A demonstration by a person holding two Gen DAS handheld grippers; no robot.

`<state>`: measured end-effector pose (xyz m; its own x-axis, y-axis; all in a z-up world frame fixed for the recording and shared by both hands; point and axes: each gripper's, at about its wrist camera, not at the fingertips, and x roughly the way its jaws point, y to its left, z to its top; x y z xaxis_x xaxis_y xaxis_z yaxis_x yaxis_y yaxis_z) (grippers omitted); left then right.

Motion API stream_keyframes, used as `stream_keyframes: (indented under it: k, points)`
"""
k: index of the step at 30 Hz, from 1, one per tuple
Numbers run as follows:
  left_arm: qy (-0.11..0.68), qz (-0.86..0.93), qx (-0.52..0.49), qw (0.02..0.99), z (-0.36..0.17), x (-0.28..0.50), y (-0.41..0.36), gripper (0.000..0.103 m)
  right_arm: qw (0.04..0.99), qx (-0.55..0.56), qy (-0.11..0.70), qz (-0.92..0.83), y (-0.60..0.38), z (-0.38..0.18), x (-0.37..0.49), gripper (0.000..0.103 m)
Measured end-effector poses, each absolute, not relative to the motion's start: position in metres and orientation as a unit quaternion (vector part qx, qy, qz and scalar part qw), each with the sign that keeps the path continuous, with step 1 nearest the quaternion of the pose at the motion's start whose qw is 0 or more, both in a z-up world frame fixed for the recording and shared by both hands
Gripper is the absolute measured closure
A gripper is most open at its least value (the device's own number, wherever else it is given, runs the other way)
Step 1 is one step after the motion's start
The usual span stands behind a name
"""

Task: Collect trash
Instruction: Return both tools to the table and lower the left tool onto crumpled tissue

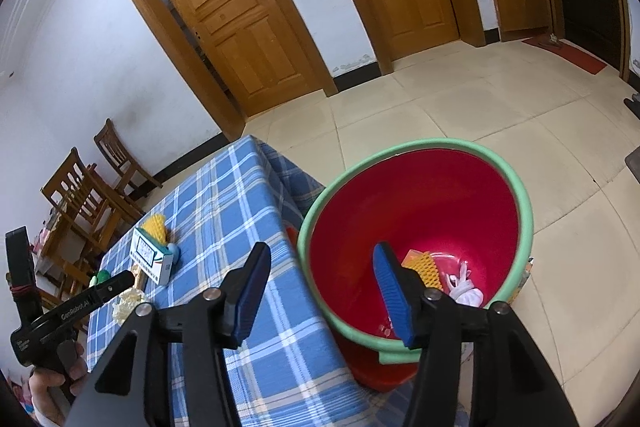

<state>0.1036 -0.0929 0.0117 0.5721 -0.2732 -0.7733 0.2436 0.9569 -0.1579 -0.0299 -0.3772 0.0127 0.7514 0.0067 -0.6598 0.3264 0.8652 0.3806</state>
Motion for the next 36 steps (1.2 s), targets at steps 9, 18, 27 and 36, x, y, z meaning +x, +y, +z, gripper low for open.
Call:
stream_keyframes:
  k: [9,18,27,36]
  points:
    - [0.455,-0.101,-0.030,0.884,-0.004,0.111,-0.057,0.051,0.904,0.232,0.352,-0.075,-0.362,0.013,-0.024,0.044]
    - [0.475,-0.081,-0.041,0.875,-0.026,0.116,-0.040,0.051,0.905,0.216,0.361,-0.060,-0.347,0.015,-0.017,0.041]
    - [0.478,-0.083,-0.061,0.873,-0.033,0.116,-0.028,0.051,0.903,0.204,0.375,-0.042,-0.329,0.013,-0.008,0.040]
    - [0.468,-0.097,-0.075,0.875,-0.034,0.111,-0.024,0.076,0.900,0.197,0.389,-0.023,-0.310,0.007,-0.002,0.039]
